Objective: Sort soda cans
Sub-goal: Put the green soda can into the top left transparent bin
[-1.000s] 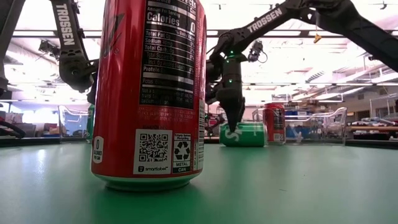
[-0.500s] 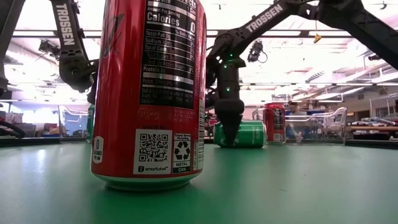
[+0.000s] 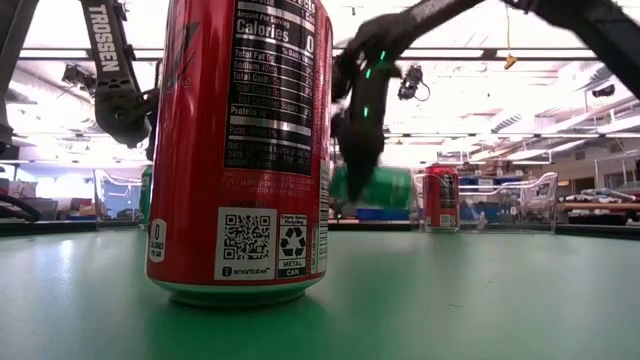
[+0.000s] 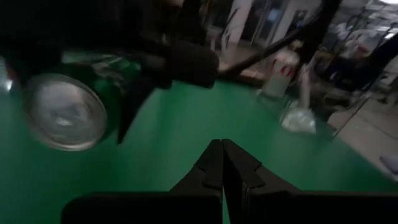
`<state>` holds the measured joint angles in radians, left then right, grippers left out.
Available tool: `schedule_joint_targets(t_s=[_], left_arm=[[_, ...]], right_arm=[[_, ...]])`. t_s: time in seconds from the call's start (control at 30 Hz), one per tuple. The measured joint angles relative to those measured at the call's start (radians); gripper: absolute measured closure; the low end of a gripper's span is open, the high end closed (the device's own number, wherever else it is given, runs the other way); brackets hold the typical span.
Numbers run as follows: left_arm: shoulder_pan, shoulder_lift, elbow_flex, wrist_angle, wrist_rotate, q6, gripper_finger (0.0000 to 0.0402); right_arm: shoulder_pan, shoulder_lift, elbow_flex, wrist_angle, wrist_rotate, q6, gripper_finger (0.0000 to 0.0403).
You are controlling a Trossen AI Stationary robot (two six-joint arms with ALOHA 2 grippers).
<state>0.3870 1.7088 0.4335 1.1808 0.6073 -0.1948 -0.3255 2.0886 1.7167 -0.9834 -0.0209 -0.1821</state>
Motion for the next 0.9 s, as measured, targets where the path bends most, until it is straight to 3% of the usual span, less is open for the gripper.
schedule_joint_targets(t_s=[0.23,0.43,0.7,0.9], left_arm=[[0.023,-0.001,0.0,0.25,0.044,-0.076,0.0401],[0.053,-0.002,0.0,0.363,0.046,-0.122,0.0401],[0.092,-0.002,0.008,0.379,0.122,-0.154,0.0394],[0.127,-0.002,0.025,0.381,0.179,-0.179,0.0393]], right_arm=[[0.0,-0.193,0.0,0.061,0.012,0.055,0.0112],[0.03,-0.378,-0.085,0.268,0.028,0.094,0.0112],[0.095,-0.571,-0.474,0.869,0.032,0.17,0.0112],[0.147,-0.548,-0.828,1.443,0.154,0.26,0.0112]])
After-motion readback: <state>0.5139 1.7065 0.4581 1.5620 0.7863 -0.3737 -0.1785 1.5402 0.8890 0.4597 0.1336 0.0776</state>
